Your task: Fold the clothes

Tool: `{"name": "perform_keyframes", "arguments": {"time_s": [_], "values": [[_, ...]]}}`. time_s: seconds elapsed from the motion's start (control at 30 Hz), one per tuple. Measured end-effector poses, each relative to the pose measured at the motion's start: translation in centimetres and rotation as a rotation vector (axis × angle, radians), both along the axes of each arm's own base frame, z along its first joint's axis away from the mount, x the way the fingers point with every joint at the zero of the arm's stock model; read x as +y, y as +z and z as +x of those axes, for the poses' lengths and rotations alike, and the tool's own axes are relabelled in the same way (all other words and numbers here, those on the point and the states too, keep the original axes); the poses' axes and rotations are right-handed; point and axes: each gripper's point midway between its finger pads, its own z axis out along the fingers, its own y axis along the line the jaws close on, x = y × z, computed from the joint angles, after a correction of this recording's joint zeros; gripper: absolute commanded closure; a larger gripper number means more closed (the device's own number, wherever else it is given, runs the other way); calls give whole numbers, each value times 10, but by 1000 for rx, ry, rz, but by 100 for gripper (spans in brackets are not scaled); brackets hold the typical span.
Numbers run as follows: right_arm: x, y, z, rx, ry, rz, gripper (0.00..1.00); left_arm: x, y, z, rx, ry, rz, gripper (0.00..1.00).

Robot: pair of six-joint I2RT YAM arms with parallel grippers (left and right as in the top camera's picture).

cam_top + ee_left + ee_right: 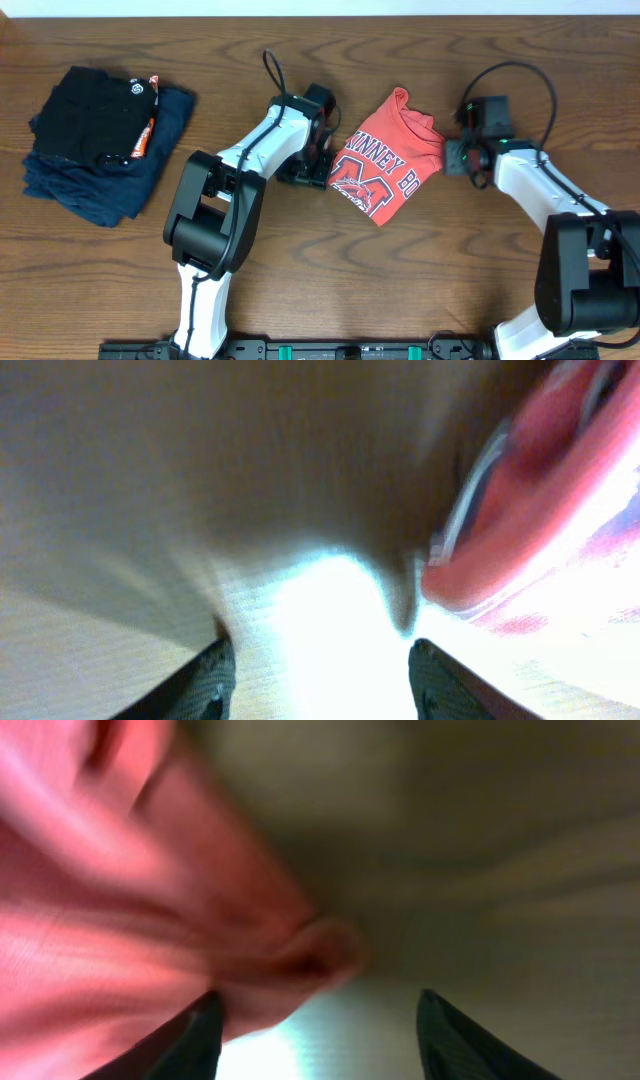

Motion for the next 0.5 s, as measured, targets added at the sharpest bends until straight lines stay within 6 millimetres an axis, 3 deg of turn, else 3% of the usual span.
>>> {"name": "perform_keyframes", "arguments": {"time_s": [0.13,0.23,0.27,0.33,0.37,0.5], "values": [[-11,8,9,-35,-14,-47,35,-9,4,-17,78,28,-38,47],[-13,6,1,9,-13,-61,34,-18,9,-16,60,27,-68,46],[-14,3,-5,37,-16,-64,33,-21,13,-11,30,25,-81,40],[-14,-3,-20,107,-23,-61,36,-24,28,10,-86,22,-108,11],[-13,-7,-29,146,-25,-50,36,-25,41,27,-179,25,-122,6],[-6,-14,-53,247,-44,1,34,-33,100,92,-525,22,-208,5]]}}
